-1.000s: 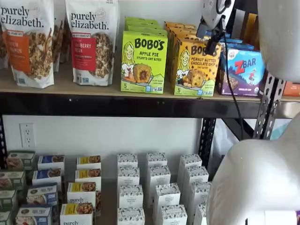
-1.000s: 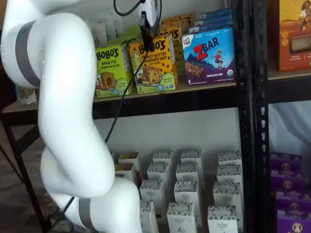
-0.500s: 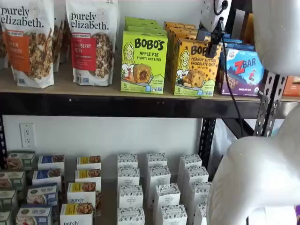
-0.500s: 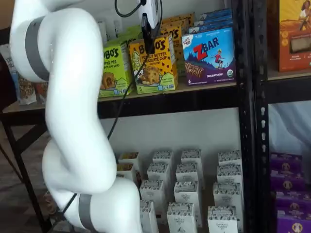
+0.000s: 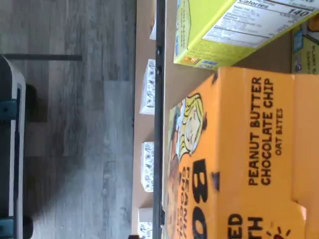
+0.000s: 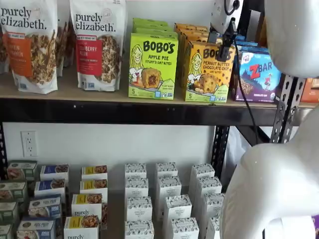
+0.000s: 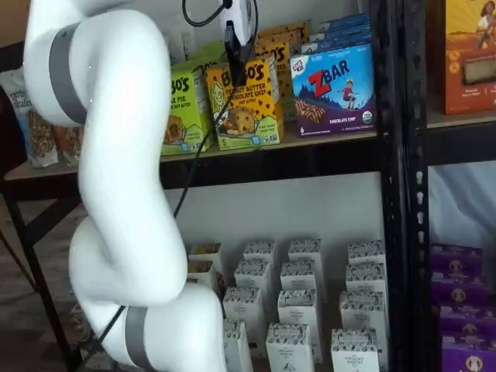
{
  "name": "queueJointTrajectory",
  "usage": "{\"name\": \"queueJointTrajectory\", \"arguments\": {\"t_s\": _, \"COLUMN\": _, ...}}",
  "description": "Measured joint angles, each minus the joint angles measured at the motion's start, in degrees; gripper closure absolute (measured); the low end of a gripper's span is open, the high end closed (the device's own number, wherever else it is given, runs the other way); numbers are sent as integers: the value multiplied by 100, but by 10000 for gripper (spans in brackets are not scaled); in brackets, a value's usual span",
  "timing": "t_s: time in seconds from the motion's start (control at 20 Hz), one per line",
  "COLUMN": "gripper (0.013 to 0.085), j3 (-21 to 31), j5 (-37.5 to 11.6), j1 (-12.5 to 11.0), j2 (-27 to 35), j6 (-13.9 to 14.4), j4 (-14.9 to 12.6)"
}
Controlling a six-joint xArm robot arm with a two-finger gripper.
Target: Pick up the orange box on the top shelf, the fifth box from the left
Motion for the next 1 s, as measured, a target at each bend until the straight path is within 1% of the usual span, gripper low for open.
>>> {"name": "queueJointTrajectory", "arguments": {"t_s": 0.2, "gripper": 130, "j3": 14, "j5": -7, "j1": 46, "j2": 18, "j6": 33, "j4": -64}}
{"name": "queueJointTrajectory", "arguments": {"t_s": 0.75, "gripper": 130, "j3": 158, "j5": -98, "j1": 91, "j2": -23, "j6": 66, "j4": -111}}
{"name": "queueJointTrajectory", "arguments": {"t_s": 1.0, "gripper": 130, "j3": 303, "j5": -247, "j1": 66, "j2": -102, "j6": 42, "j4": -75}}
